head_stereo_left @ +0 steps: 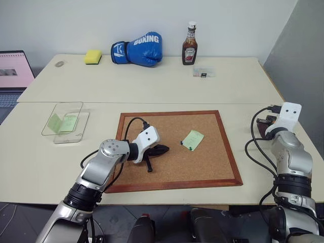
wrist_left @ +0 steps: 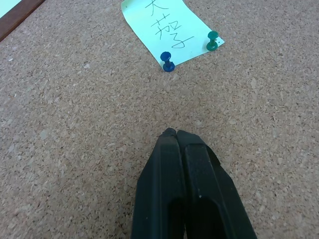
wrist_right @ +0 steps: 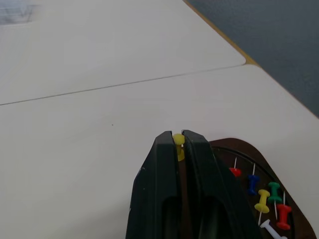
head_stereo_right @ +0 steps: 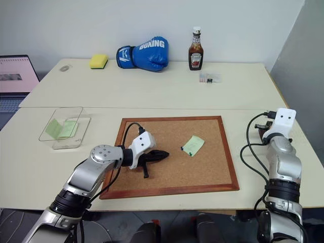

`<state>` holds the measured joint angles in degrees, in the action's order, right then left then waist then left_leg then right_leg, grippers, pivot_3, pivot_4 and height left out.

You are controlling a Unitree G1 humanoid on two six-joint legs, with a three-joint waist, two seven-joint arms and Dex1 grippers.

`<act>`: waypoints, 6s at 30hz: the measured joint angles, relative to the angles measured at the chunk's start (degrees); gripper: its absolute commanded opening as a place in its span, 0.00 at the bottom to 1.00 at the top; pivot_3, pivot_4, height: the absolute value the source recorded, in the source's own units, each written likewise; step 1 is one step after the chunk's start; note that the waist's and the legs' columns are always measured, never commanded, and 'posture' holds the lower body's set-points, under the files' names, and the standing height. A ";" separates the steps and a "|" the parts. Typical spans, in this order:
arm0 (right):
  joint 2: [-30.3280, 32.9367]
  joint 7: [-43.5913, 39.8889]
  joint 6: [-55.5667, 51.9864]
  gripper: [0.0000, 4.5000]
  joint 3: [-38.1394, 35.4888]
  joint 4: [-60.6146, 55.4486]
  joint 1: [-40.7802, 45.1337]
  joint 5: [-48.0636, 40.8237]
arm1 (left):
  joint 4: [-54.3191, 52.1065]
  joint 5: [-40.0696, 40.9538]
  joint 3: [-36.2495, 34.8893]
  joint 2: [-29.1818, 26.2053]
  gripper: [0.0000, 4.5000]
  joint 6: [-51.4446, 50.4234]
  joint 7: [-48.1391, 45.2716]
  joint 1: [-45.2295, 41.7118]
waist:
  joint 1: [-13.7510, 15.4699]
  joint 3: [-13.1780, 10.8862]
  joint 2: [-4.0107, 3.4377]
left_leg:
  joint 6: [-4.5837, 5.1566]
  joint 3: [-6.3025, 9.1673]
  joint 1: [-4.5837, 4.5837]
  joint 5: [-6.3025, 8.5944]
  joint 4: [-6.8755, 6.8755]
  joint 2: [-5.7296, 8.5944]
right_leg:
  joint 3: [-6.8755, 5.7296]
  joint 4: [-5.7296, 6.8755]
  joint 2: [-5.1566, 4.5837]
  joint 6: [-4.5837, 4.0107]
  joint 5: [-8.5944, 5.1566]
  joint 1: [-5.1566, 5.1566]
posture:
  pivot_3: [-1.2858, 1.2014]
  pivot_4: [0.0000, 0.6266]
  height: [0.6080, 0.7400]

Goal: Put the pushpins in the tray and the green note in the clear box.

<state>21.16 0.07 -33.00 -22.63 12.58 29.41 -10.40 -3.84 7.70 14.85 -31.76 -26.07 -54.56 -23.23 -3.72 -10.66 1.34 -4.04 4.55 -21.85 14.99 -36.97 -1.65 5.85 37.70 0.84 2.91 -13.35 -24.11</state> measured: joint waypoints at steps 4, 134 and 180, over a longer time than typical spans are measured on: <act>-0.02 0.17 -1.69 0.01 -0.55 1.29 0.29 -1.29 | -0.01 -0.02 0.00 -0.01 0.00 0.00 0.02 0.01 | -0.09 0.00 0.00 | 0.00 0.00 0.00 0.00 0.00 0.00 | 0.00 0.00 0.00 0.00 0.00 0.00 | 0.52 0.24 1.00; 1.25 -41.43 6.60 0.01 30.15 -21.13 -11.62 -6.33 | 1.26 -0.11 0.14 0.61 0.00 1.66 0.25 -0.15 | 0.29 0.00 -0.02 | -0.01 0.06 0.00 0.00 -0.03 -0.01 | -0.08 -0.03 0.01 0.01 -0.01 0.01 | 0.52 0.24 1.00; 4.21 -6.65 1.53 0.34 -0.37 7.19 -2.14 -4.33 | 0.83 -0.09 0.17 0.08 0.00 1.69 -1.04 0.19 | 0.00 0.04 -0.08 | 0.00 -0.01 0.04 0.00 0.00 0.00 | 0.01 -0.04 0.01 0.00 -0.01 0.04 | 0.52 0.24 1.00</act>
<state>25.37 -6.58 -31.47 -23.00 19.77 27.28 -14.73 -3.01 7.61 15.02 -31.68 -24.38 -55.60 -23.04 -3.72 -10.63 1.26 -4.04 4.54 -21.81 14.99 -36.97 -1.65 5.85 37.67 0.85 2.92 -13.36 -24.06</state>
